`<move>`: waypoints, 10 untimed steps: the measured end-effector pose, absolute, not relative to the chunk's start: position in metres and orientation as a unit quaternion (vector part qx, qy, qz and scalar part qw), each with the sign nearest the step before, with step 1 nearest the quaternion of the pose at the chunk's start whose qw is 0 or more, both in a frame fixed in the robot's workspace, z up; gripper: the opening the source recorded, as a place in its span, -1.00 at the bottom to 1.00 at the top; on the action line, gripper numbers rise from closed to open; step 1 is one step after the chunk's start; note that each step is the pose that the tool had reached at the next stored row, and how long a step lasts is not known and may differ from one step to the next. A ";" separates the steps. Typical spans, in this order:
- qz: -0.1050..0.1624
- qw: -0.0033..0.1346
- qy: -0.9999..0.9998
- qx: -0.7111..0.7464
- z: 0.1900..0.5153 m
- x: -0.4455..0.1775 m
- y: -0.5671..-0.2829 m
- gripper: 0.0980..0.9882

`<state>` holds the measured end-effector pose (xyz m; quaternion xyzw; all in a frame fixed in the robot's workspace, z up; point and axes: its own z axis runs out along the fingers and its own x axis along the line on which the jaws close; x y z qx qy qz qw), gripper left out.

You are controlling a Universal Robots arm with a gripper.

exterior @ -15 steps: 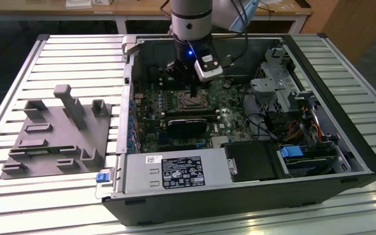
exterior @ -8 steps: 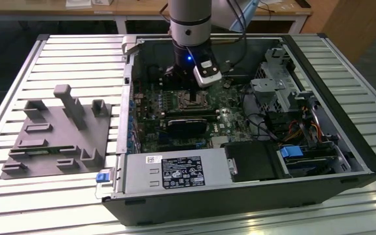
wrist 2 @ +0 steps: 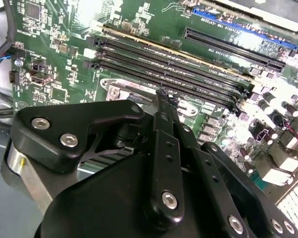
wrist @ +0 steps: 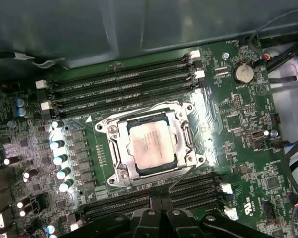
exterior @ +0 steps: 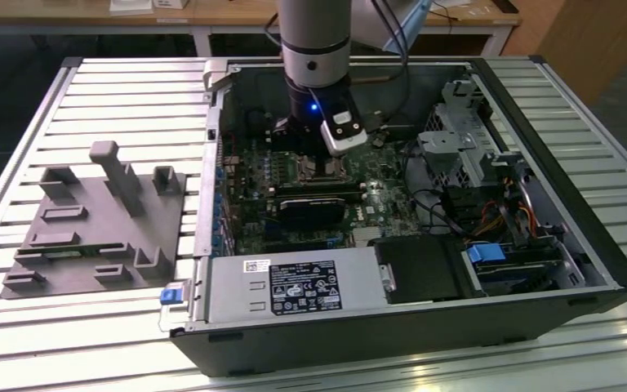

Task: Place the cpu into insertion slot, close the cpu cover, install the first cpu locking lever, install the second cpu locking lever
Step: 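Install the second cpu locking lever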

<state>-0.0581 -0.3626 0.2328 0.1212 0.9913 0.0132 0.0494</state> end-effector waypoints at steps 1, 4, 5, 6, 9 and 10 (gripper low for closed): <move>0.015 0.049 0.991 0.121 0.232 -0.058 -0.364 -0.99; 0.018 0.049 0.991 0.122 0.228 -0.060 -0.367 -0.99; 0.020 0.049 0.991 0.122 0.228 -0.060 -0.368 -0.99; 0.021 0.049 0.991 0.122 0.227 -0.061 -0.369 -0.99; 0.027 0.048 0.991 0.122 0.224 -0.063 -0.370 -0.99; 0.030 0.047 0.991 0.122 0.224 -0.064 -0.371 -0.99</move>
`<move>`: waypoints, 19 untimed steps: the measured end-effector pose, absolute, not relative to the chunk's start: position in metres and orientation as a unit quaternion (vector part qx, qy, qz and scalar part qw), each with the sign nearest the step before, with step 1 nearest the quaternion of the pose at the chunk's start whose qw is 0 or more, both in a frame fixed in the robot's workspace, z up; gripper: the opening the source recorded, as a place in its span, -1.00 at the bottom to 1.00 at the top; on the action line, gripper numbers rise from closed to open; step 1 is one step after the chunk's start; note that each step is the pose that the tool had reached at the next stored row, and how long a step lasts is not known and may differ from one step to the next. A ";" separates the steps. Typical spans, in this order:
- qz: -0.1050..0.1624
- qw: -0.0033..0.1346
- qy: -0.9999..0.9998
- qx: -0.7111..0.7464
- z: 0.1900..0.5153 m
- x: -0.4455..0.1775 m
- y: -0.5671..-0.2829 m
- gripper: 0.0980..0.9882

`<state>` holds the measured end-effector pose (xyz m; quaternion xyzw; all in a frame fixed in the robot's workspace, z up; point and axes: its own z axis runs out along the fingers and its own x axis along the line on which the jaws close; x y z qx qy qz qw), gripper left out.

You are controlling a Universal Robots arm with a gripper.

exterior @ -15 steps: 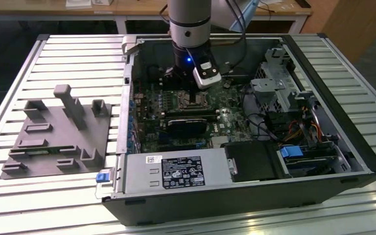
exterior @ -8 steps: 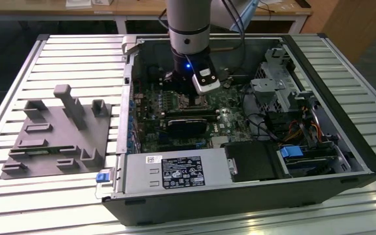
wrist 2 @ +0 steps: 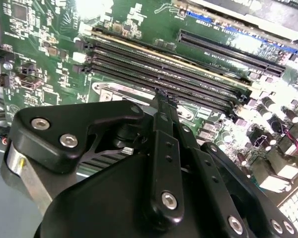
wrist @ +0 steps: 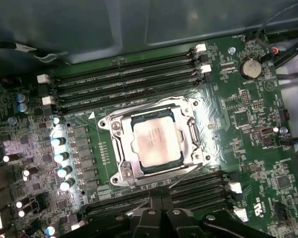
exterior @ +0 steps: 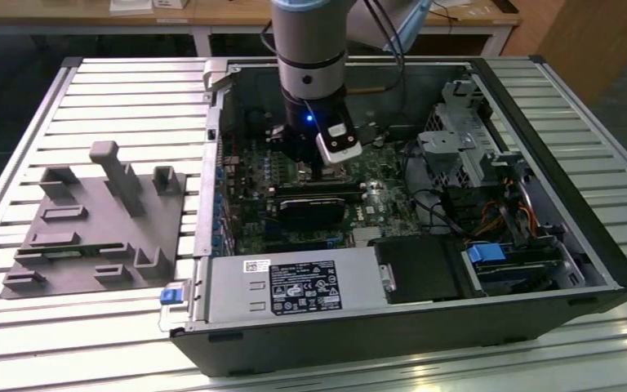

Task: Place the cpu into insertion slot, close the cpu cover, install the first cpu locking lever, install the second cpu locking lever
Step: 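Install the second cpu locking lever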

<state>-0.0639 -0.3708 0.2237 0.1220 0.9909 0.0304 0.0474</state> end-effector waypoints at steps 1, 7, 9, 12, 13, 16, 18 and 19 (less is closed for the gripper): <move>0.034 0.047 0.991 0.122 0.223 -0.065 -0.371 -0.99; 0.055 0.044 0.990 0.123 0.219 -0.068 -0.378 -0.99; 0.059 0.044 0.990 0.123 0.217 -0.069 -0.381 -0.99; 0.067 0.043 0.989 0.124 0.215 -0.070 -0.386 -0.99; 0.070 0.042 0.989 0.124 0.214 -0.071 -0.387 -0.99; 0.083 0.041 0.988 0.124 0.213 -0.072 -0.391 -0.99; 0.092 0.040 0.987 0.125 0.212 -0.073 -0.393 -0.99; 0.095 0.039 0.987 0.125 0.211 -0.074 -0.394 -0.99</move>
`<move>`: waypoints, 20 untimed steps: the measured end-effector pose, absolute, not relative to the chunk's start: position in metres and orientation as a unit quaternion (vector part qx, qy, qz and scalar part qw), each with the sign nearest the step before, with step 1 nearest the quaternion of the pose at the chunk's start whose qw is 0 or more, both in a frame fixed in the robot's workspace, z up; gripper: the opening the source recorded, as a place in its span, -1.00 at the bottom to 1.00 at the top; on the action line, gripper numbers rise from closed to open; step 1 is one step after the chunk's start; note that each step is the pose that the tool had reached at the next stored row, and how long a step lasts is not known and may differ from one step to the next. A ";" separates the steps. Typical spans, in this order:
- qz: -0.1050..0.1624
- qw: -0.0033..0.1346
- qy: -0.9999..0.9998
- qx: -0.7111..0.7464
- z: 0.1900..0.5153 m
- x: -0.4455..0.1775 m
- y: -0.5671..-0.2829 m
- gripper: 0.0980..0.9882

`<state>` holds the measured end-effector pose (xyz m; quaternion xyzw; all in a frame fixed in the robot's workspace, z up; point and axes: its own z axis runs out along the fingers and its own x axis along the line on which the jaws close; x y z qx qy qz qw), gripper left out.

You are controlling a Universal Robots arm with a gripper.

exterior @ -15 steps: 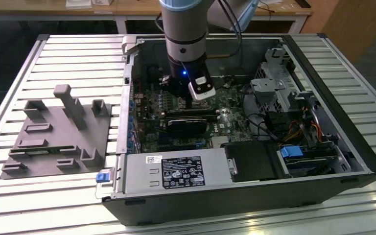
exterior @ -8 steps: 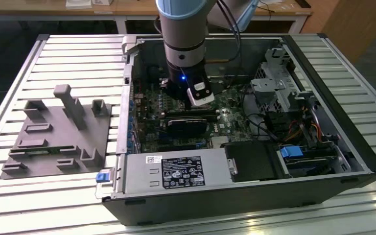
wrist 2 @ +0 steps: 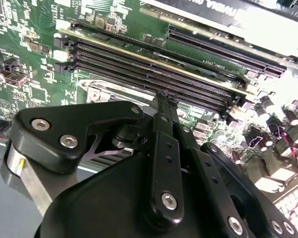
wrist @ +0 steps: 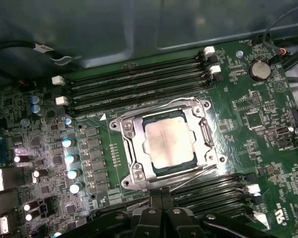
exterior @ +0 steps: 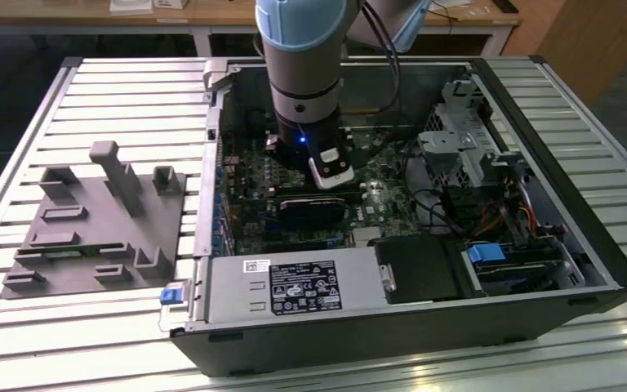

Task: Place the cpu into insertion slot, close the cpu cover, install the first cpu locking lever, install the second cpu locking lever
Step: 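Install the second cpu locking lever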

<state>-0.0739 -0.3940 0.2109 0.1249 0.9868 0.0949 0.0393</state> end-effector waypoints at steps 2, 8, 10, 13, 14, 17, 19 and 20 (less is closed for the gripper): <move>0.100 0.039 0.986 0.125 0.209 -0.075 -0.397 -0.99; 0.116 0.037 0.985 0.126 0.205 -0.081 -0.402 -0.99; 0.123 0.036 0.984 0.126 0.204 -0.084 -0.402 -0.99; 0.132 0.035 0.983 0.126 0.201 -0.087 -0.402 -0.99; 0.133 0.034 0.982 0.126 0.200 -0.088 -0.402 -0.99; 0.140 0.034 0.982 0.126 0.197 -0.090 -0.403 -0.99; 0.145 0.033 0.981 0.127 0.196 -0.091 -0.404 -0.99; 0.147 0.033 0.980 0.127 0.195 -0.091 -0.404 -0.99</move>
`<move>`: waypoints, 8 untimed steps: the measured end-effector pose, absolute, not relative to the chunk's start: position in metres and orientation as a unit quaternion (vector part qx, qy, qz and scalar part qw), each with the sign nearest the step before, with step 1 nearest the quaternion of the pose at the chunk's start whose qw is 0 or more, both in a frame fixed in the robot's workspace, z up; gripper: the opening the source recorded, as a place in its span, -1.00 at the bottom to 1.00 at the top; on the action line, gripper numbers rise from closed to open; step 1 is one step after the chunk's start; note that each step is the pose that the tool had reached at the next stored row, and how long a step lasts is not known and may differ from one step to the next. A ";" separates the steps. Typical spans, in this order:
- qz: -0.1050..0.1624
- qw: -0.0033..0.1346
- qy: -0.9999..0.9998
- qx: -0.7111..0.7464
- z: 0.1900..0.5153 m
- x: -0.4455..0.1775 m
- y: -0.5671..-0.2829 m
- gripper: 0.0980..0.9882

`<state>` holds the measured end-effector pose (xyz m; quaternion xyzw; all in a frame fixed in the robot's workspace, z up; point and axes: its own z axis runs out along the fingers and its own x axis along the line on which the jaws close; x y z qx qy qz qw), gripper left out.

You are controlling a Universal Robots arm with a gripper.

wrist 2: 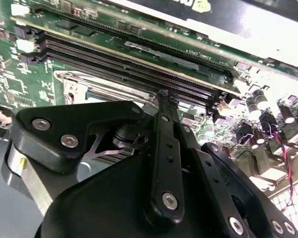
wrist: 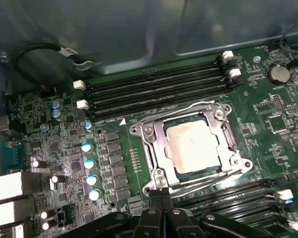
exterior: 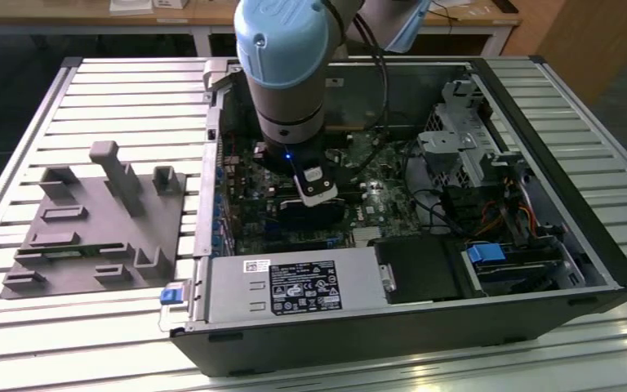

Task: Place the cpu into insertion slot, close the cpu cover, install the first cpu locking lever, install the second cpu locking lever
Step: 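Install the second cpu locking lever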

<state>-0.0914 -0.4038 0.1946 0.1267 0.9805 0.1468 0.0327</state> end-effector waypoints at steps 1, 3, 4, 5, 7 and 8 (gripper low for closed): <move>0.149 0.032 0.980 0.127 0.194 -0.092 -0.404 -0.99; 0.152 0.032 0.980 0.127 0.192 -0.093 -0.404 -0.99; 0.154 0.032 0.979 0.127 0.192 -0.093 -0.404 -0.99; 0.157 0.031 0.979 0.127 0.191 -0.094 -0.404 -0.99; 0.161 0.031 0.978 0.127 0.190 -0.095 -0.404 -0.99; 0.162 0.031 0.978 0.127 0.189 -0.095 -0.404 -0.99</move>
